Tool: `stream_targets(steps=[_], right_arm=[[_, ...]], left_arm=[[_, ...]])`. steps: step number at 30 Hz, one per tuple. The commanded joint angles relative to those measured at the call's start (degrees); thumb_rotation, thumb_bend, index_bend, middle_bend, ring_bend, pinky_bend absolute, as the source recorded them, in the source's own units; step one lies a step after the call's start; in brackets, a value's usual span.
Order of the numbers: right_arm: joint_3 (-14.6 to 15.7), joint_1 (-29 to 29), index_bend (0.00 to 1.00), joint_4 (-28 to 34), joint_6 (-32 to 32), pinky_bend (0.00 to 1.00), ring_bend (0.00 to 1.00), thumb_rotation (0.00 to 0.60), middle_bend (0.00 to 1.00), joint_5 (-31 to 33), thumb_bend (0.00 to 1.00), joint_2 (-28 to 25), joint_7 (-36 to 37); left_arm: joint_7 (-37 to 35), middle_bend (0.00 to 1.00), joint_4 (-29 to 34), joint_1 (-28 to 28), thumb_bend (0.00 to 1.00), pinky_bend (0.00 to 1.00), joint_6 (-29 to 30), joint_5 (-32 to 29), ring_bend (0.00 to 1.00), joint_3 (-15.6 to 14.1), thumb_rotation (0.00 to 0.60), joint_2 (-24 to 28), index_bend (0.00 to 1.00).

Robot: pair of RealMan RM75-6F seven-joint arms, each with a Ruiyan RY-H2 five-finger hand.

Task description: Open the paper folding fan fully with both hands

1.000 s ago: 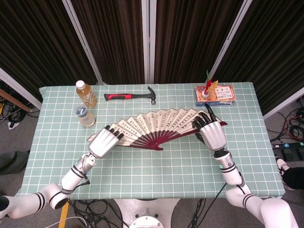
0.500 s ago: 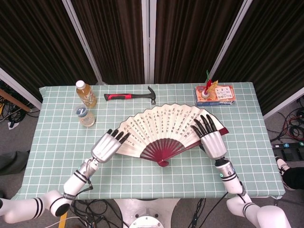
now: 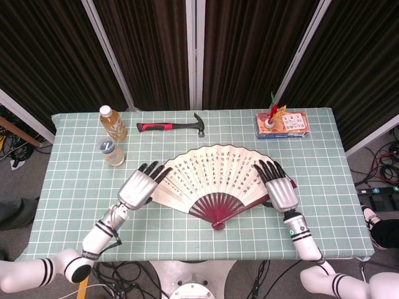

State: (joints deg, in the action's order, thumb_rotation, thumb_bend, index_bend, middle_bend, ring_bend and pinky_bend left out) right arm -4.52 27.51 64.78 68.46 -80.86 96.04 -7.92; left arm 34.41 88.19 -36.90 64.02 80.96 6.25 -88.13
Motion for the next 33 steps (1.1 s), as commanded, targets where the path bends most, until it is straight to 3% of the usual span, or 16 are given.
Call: stream_targets(steps=[1, 7, 10, 16, 22, 33], right_arm=[[-2.7, 2.0, 0.0, 12.9, -11.5, 0.0, 0.0, 0.6, 0.0, 9.2, 0.0, -9.7, -6.1], [-3.0, 4.1, 0.0, 18.5, -18.1, 0.0, 0.0, 0.6, 0.0, 14.6, 0.0, -15.7, -9.0], [-3.3, 4.2, 0.0, 19.7, -18.0, 0.0, 0.0, 0.6, 0.0, 14.9, 0.0, -17.2, -8.2], [-4.7, -0.4, 0.0, 20.3, -7.5, 0.0, 0.0, 0.6, 0.0, 8.7, 0.01, -19.5, 2.4], [-3.2, -6.9, 0.06, 20.9, 2.8, 0.0, 0.0, 0.6, 0.08, 2.3, 0.14, -24.7, 12.9], [1.9, -17.1, 0.07, 24.4, 13.3, 0.0, 0.0, 0.6, 0.08, -1.4, 0.15, -30.7, 16.4]], left_arm=[[-5.4, 0.17, 2.0, 0.6, 0.0, 0.31, 0.0, -2.2, 0.14, 1.6, 0.6, 2.3, 0.1], [-15.7, 0.17, 3.5, 2.2, 0.0, 0.31, 0.6, -4.7, 0.14, 3.9, 0.6, 6.6, 0.1], [-20.2, 0.17, 3.7, 3.5, 0.0, 0.31, 1.8, -5.7, 0.14, 4.8, 0.6, 8.7, 0.1], [-25.0, 0.19, 1.1, 8.5, 0.0, 0.31, 8.6, -6.3, 0.14, 5.1, 0.6, 11.5, 0.13], [-26.0, 0.19, -1.9, 15.0, 0.0, 0.3, 14.7, -6.4, 0.14, 2.2, 0.6, 14.3, 0.19], [-21.9, 0.19, -0.2, 25.9, 0.0, 0.22, 23.9, -6.4, 0.14, -3.3, 0.6, 17.1, 0.21]])
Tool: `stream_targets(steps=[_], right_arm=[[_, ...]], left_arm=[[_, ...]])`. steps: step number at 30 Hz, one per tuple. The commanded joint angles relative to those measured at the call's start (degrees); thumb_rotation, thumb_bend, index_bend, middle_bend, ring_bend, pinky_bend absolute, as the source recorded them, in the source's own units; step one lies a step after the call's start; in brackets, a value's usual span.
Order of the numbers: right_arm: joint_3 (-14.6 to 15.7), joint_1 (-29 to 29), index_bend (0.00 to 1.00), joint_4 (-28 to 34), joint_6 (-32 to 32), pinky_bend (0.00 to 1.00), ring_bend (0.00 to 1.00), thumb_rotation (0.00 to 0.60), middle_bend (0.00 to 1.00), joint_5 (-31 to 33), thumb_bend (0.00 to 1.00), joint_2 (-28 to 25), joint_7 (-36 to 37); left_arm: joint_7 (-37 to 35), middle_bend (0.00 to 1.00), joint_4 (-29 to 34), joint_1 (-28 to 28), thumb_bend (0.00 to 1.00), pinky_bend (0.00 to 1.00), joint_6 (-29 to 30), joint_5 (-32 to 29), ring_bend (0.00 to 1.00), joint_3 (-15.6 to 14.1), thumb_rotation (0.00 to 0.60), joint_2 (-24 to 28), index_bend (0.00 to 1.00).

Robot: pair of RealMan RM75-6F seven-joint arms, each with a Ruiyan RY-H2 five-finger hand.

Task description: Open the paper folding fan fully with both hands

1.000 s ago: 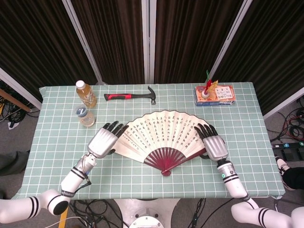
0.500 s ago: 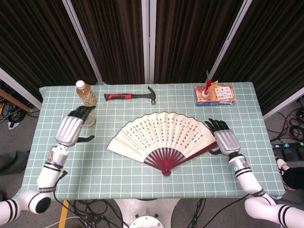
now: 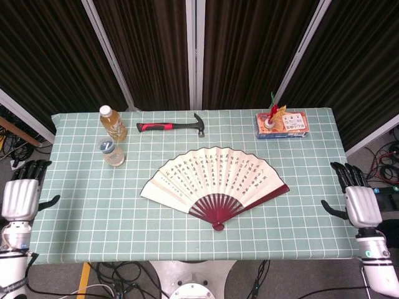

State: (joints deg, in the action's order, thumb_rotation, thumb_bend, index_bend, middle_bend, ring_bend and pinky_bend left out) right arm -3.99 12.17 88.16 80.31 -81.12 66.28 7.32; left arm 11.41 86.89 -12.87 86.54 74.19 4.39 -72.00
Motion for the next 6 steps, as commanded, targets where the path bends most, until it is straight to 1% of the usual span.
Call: stream_targets(steps=[1, 6], right_arm=[[1.7, -2.4, 0.07, 1.2, 2.1, 0.0, 0.0, 0.6, 0.09, -1.6, 0.15, -1.1, 1.5], [2.3, -4.2, 0.07, 1.5, 4.1, 0.0, 0.0, 0.6, 0.09, -3.0, 0.15, -1.2, 2.5]], left_arm=[[1.1, 0.19, 1.8, 2.8, 0.0, 0.22, 2.0, 0.7, 0.14, -2.0, 0.6, 1.2, 0.21], [3.0, 0.19, 4.9, 4.9, 0.0, 0.21, 3.3, 2.4, 0.14, -3.8, 0.6, 1.8, 0.21]])
